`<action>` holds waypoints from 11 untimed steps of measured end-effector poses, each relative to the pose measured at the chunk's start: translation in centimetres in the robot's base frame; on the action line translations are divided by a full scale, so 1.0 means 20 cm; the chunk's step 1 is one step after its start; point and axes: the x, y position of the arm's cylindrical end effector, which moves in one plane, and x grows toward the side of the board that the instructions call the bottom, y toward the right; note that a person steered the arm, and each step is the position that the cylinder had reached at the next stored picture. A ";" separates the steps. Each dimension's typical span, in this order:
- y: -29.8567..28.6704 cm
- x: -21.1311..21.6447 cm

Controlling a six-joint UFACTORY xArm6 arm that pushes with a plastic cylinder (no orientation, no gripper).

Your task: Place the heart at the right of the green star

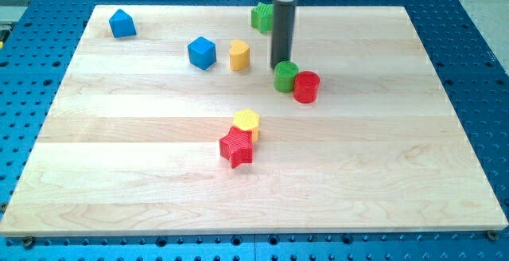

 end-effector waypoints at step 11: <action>0.09 -0.37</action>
